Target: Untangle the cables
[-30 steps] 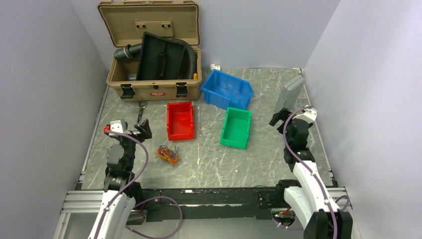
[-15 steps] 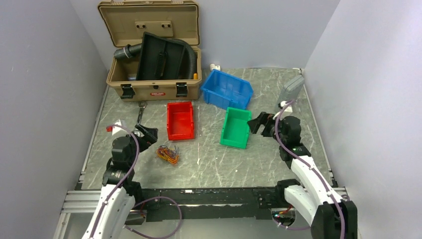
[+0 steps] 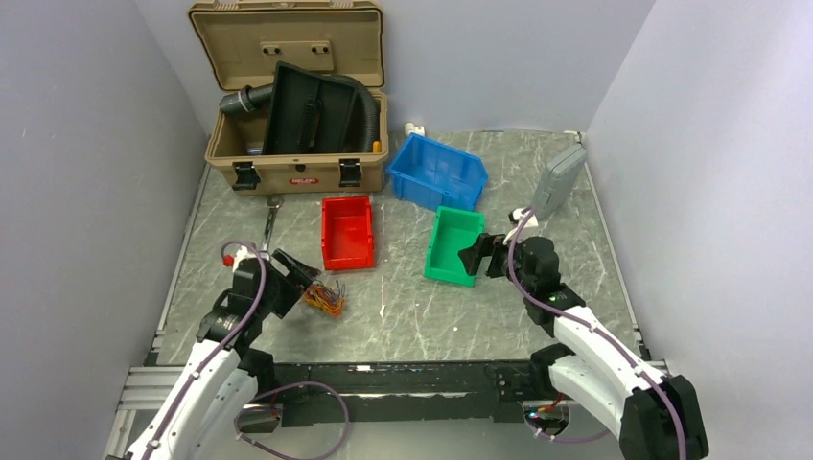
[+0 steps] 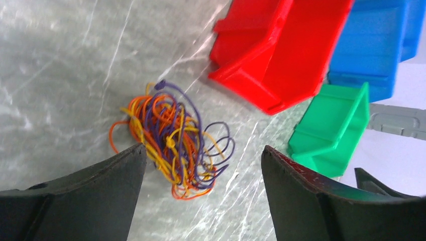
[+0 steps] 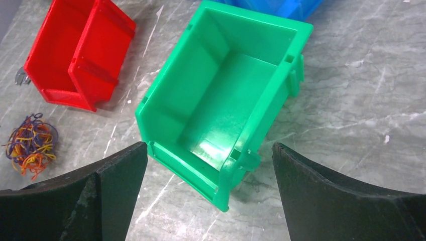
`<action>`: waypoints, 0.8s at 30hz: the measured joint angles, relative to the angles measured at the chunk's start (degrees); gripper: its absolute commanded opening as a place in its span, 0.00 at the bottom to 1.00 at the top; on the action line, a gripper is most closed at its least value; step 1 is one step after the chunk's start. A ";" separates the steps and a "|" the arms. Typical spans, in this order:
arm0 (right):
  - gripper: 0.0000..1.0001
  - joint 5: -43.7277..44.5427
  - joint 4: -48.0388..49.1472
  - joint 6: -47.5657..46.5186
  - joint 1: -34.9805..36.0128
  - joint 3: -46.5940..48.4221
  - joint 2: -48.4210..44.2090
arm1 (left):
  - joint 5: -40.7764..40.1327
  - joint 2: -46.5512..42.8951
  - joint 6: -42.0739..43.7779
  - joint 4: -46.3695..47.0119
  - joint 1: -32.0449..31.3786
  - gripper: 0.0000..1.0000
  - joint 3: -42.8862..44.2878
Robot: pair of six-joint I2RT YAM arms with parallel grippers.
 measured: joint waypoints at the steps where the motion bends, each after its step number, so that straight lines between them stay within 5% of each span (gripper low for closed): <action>1: 0.96 0.39 0.04 -0.04 0.09 -0.39 -0.48 | -0.13 -0.13 -0.96 -1.18 -0.70 0.86 0.00; 7: 0.96 2.08 0.24 -0.35 0.61 -1.01 -2.25 | -2.14 3.08 -5.92 -6.64 -3.10 0.77 0.20; 10: 0.95 2.71 0.74 -0.44 0.79 -1.27 -2.73 | -2.25 7.56 -7.32 -6.05 -3.87 0.64 0.20; 14: 0.95 3.23 1.95 -0.46 0.90 -2.16 -2.97 | -2.58 14.43 -8.59 -4.24 -6.54 0.13 0.20; 15: 0.95 3.41 2.03 -0.46 0.92 -2.40 -2.97 | -2.71 15.78 -8.83 -3.72 -7.21 0.09 0.22; 18: 0.94 3.34 2.03 -0.42 0.94 -2.82 -2.91 | -3.15 17.07 -7.32 -2.62 -8.79 0.00 0.96; 24: 0.92 -2.69 2.54 0.07 1.81 -2.58 -0.13 | 5.99 15.61 3.76 9.81 -10.34 0.00 1.09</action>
